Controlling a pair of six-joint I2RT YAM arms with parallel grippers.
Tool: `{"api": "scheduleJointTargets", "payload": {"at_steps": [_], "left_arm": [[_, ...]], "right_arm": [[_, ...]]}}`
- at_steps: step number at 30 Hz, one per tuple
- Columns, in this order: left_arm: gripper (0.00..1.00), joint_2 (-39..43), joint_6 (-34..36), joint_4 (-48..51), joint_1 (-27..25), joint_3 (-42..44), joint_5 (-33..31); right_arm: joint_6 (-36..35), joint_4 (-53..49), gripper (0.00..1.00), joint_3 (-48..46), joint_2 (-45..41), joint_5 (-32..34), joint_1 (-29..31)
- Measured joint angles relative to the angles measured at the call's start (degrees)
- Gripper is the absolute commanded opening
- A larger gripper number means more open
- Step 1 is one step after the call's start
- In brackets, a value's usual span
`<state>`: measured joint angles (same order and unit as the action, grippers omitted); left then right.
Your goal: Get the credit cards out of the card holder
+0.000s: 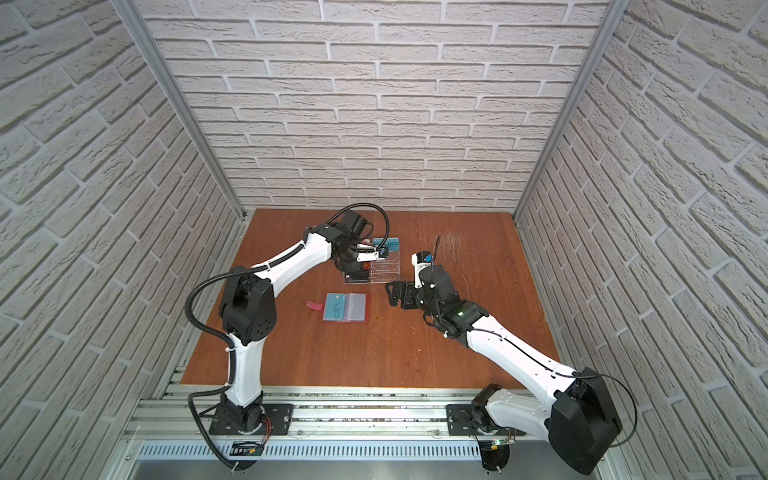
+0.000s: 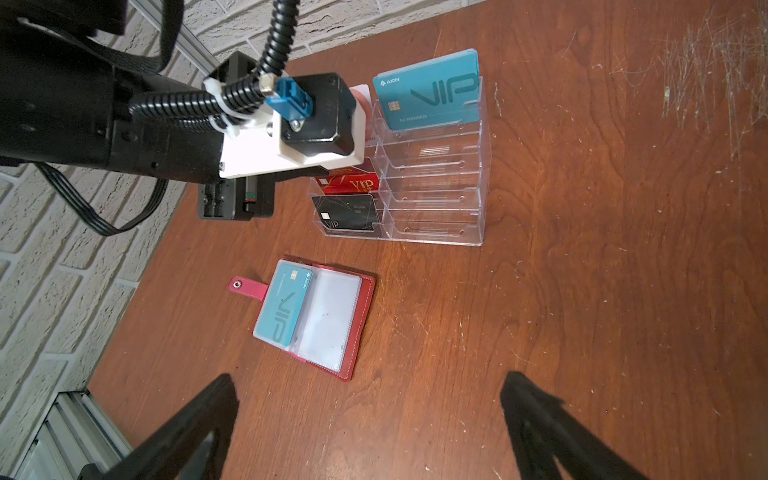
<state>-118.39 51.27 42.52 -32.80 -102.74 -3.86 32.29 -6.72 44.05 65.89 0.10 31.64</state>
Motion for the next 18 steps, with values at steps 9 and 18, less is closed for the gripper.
{"api": "scheduleJointTargets", "payload": {"at_steps": [9, 18], "left_arm": [[0.00, -0.7, 0.8, -0.2, 1.0, 0.0, 0.2], [0.00, -2.4, 0.7, -0.6, 1.0, 0.0, 0.5]], "right_arm": [[0.0, 0.6, 1.00, -0.3, 0.1, -0.4, 0.0], [0.0, 1.0, 1.00, -0.3, 0.3, -0.6, 0.0]]}}
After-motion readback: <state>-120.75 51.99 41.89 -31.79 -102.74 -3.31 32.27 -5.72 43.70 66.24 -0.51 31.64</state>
